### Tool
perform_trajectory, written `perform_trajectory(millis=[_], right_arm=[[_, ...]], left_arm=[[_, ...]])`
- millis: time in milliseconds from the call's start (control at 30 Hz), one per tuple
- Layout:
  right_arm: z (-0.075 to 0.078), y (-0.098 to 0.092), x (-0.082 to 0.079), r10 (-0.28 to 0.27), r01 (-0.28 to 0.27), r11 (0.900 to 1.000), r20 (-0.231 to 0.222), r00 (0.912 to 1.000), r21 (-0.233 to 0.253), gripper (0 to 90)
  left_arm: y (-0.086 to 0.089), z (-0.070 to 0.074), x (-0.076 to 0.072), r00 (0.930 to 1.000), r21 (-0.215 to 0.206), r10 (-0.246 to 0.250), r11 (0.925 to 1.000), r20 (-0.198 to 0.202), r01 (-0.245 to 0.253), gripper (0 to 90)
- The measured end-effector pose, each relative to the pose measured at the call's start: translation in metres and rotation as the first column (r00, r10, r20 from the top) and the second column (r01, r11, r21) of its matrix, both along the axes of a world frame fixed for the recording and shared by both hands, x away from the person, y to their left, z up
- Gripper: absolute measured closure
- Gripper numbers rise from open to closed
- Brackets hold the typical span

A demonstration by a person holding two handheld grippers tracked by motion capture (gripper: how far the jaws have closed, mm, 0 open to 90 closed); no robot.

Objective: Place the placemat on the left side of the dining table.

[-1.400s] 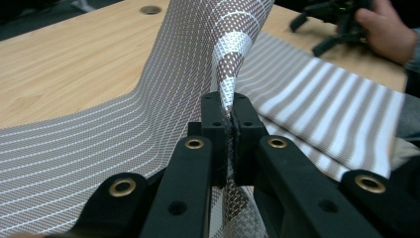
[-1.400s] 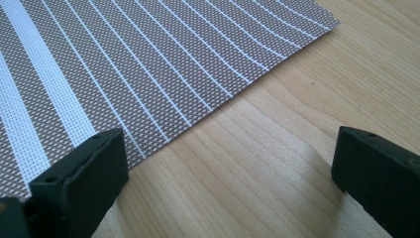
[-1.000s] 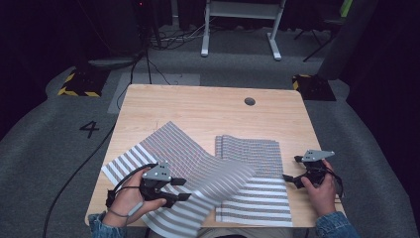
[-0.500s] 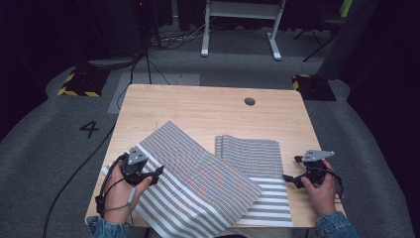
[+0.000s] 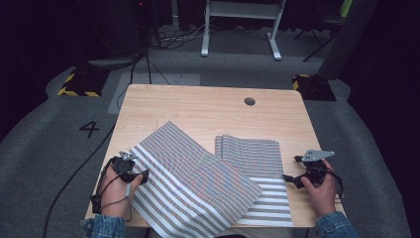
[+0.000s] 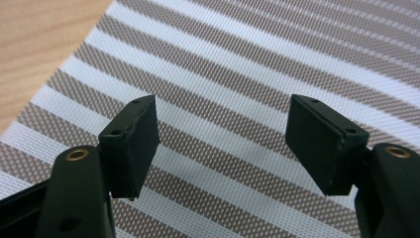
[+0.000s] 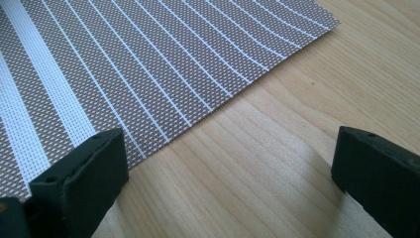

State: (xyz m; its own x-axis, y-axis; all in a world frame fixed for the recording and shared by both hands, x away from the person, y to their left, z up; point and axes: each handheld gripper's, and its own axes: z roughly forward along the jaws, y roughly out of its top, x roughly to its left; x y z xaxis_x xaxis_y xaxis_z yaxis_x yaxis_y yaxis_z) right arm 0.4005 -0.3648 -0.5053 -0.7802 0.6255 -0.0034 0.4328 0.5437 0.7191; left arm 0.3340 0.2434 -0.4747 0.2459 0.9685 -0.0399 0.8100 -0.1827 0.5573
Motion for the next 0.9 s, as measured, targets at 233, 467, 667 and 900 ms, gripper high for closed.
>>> perform_trajectory(millis=[233,467,667,900], right_arm=[[0.0,0.0,0.0,-0.001,0.001,1.0,-0.003,1.0,0.0,1.2],[0.0,0.0,0.0,-0.003,0.003,1.0,-0.006,1.0,0.0,1.2],[0.0,0.001,-0.001,-0.007,0.007,1.0,-0.005,1.0,0.002,1.2],[0.0,0.001,-0.001,-0.007,0.007,1.0,-0.005,1.0,0.003,1.2]], left_arm=[[-0.007,-0.01,0.002,0.9997,0.022,-0.002,0.9998,-0.025,0.002,25.9],[-0.006,-0.01,0.005,0.9994,0.018,-0.03,0.9994,-0.019,0.03,26.0],[-0.008,-0.009,0.008,0.9991,0.021,-0.033,0.9992,-0.025,0.034,29.1],[-0.016,-0.007,0.004,0.9971,0.006,-0.077,0.997,-0.001,0.077,54.6]])
